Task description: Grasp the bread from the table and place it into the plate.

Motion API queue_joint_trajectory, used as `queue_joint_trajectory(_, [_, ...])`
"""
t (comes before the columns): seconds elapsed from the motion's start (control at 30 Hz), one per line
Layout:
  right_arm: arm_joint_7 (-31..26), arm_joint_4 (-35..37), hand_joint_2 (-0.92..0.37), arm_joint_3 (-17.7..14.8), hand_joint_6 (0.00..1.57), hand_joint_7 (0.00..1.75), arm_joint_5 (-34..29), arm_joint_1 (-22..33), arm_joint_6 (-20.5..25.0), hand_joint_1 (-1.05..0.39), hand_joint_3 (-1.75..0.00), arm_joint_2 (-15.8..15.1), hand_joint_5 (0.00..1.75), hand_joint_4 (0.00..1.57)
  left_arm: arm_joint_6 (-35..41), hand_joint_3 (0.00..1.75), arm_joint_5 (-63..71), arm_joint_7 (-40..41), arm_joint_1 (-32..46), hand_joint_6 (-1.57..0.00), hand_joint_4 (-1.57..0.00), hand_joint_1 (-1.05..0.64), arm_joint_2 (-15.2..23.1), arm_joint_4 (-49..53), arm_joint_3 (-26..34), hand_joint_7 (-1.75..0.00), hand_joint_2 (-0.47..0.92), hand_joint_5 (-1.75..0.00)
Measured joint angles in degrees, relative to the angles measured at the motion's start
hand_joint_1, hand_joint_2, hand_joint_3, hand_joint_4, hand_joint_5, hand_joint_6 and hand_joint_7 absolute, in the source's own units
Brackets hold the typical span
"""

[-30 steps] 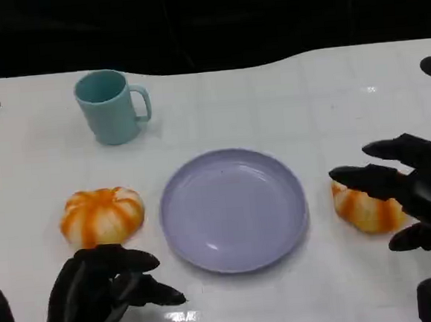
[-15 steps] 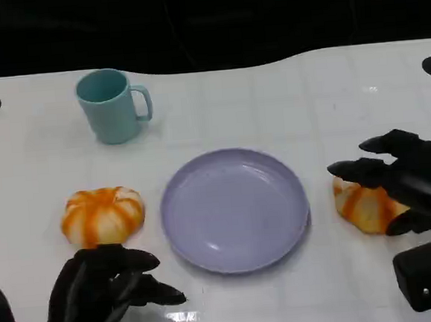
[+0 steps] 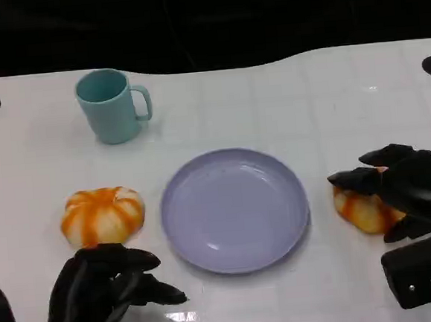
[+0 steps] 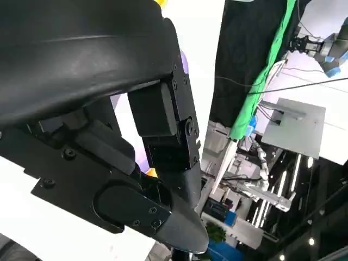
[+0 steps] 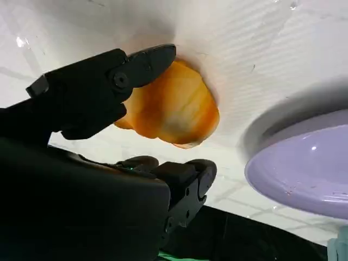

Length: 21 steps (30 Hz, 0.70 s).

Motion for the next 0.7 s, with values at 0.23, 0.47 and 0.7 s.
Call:
queue_joint_trajectory(0.23, [3.6, 0.0, -0.77, 0.0, 0.35, 0.02, 3.5, -0.3, 0.4, -0.26, 0.0, 0.7, 0.16, 0.27, 0.0, 0.0, 0.0, 0.0, 0.1, -1.57, -1.57, -0.99, 0.0, -0.3, 0.0, 0.0, 0.78, -0.23])
queue_joint_trajectory(0.47, [3.5, 2.1, -0.81, 0.0, 0.75, 0.08, 5.5, -2.2, 0.6, -0.13, 0.0, 2.6, 0.18, 0.73, 0.6, 0.0, 0.0, 0.2, 0.2, -1.57, -1.57, -0.99, -0.1, -1.0, 0.0, 0.0, 0.78, -0.23])
queue_joint_trajectory(0.7, [-8.2, 7.1, -0.8, 0.0, 1.25, 0.11, 5.6, -3.8, -2.5, 0.02, 0.0, 4.6, 1.14, 0.99, 0.8, 0.0, 0.0, 0.9, 0.6, -1.56, -1.57, -0.99, -0.1, -1.8, -0.2, 0.0, 0.78, -0.23])
